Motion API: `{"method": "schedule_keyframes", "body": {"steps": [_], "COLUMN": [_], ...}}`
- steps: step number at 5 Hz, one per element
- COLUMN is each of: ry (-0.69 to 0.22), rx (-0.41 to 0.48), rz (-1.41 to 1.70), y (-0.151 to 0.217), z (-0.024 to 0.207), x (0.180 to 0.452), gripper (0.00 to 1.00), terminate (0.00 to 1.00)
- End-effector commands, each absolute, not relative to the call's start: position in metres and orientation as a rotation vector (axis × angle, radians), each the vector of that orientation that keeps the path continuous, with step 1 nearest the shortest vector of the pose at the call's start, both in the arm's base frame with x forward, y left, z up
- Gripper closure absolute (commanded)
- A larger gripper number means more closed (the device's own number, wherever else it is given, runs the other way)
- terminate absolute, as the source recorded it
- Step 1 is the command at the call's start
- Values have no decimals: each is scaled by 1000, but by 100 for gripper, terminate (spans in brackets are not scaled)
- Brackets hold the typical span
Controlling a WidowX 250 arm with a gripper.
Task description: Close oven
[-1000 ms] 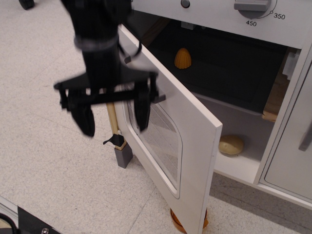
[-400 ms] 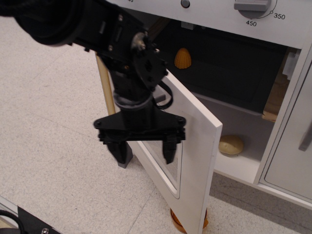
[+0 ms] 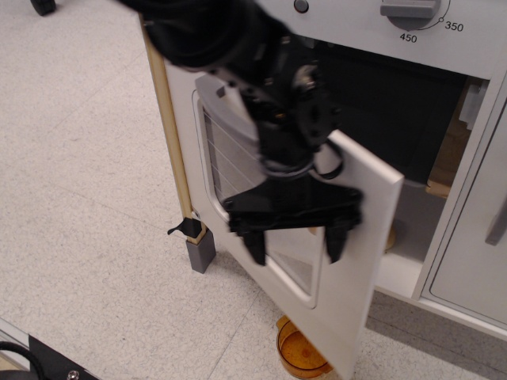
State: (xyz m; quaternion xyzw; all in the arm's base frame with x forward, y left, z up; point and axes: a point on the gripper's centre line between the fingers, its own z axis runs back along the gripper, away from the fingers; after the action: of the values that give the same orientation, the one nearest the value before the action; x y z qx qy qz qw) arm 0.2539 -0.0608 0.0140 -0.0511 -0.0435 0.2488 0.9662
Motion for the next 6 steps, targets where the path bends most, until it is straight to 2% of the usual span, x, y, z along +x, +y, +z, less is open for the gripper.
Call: {"method": "schedule_keyframes", "body": {"steps": [1, 2, 4, 6], "ry": [-156, -154, -226, -240], "rx": [-154, -219, -212, -203], "rz": [534, 607, 662, 663], "y": [-71, -69, -69, -68], "z": [19, 22, 25, 24], "x": [305, 342, 376, 377], "gripper": [0, 0, 0, 0], "terminate": [0, 0, 0, 0]}}
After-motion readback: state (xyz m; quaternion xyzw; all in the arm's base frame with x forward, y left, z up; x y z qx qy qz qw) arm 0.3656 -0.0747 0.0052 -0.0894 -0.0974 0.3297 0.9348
